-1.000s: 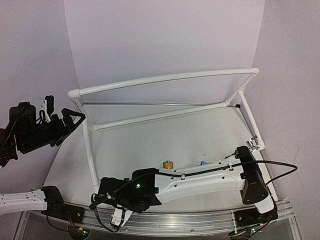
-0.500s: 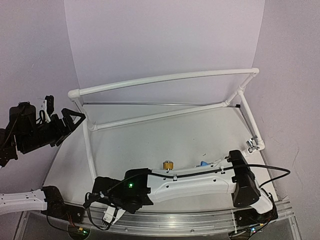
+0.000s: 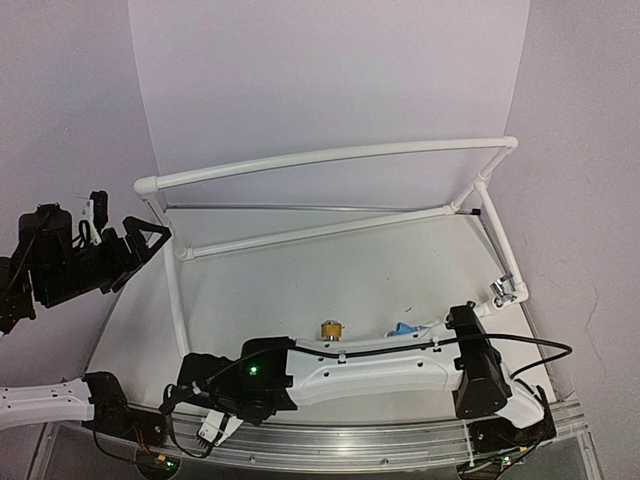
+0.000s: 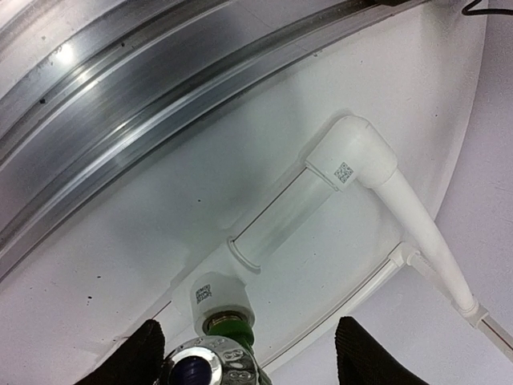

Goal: Install the water faucets

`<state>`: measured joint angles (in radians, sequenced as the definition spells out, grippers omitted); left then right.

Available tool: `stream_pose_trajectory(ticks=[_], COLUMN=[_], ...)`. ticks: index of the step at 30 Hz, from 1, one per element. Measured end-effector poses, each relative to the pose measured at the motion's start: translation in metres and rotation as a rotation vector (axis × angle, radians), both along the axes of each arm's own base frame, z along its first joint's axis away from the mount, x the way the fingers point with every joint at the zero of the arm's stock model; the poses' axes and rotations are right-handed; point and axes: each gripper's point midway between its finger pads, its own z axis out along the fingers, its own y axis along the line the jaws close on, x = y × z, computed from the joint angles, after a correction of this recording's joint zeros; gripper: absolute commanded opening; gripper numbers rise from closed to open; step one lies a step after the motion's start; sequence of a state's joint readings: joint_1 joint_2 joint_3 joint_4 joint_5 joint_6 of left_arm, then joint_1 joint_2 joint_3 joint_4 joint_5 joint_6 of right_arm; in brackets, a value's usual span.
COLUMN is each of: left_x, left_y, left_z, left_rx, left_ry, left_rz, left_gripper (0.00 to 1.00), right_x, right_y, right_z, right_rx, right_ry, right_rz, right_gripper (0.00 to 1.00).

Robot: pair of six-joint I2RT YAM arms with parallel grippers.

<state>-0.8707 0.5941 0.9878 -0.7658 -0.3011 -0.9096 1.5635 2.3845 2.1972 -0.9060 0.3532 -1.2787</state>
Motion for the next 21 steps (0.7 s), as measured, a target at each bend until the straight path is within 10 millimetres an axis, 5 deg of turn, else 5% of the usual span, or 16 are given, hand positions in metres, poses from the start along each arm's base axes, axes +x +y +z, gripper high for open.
stream_pose_trajectory(ticks=[9, 21], left_x=[0.000, 0.001], left_y=[0.000, 0.001], left_z=[0.000, 0.000], left_rx=[-0.002, -0.002], left_ry=[0.001, 0.000], left_rz=[0.002, 0.009], left_gripper=[1.00, 1.00], right_x=[0.001, 0.009], right_y=[0.007, -0.012], right_z=[0.000, -0.020], right_rx=[0.023, -0.054], right_ry=[-0.018, -0.069], right_rz=[-0.004, -0.026], right_gripper=[0.82, 0.77])
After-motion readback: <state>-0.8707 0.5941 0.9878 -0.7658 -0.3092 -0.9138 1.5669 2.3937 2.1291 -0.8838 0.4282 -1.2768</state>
